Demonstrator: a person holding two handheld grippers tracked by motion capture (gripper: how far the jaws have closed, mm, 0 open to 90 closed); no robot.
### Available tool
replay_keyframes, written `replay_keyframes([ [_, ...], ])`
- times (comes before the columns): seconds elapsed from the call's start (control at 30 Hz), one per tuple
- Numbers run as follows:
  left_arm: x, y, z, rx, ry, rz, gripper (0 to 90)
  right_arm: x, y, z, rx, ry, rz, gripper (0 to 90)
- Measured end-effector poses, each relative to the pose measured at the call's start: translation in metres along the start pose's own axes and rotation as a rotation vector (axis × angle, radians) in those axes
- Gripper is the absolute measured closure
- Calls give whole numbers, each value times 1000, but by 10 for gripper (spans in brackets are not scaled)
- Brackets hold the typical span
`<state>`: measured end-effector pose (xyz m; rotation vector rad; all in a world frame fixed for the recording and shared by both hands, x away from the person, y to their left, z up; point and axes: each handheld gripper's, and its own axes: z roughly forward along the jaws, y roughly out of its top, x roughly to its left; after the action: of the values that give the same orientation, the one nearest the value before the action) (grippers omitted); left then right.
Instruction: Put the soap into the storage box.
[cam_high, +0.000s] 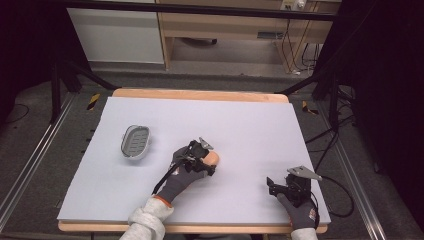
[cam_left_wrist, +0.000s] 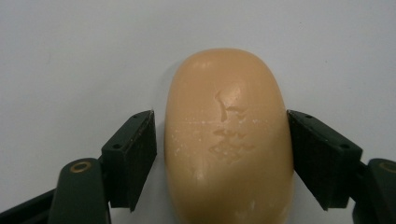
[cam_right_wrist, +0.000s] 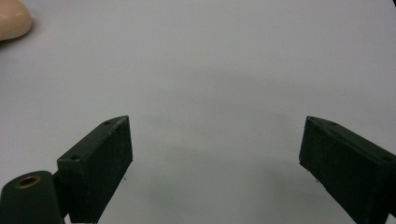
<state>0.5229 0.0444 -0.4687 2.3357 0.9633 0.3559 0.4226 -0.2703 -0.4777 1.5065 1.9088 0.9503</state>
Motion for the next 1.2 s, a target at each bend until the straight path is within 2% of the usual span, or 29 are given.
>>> replay_keyframes([
  [0.27,-1,2,1,9,-7,4,308,0,0,0,5,5,3,97],
  [0.7,-1,2,-3,17,-9,-1,313,0,0,0,3,4,6,97],
  [1.2,5,-1,-50,-73,-13,-25,315,-1,-1,-1,1,1,6,97],
])
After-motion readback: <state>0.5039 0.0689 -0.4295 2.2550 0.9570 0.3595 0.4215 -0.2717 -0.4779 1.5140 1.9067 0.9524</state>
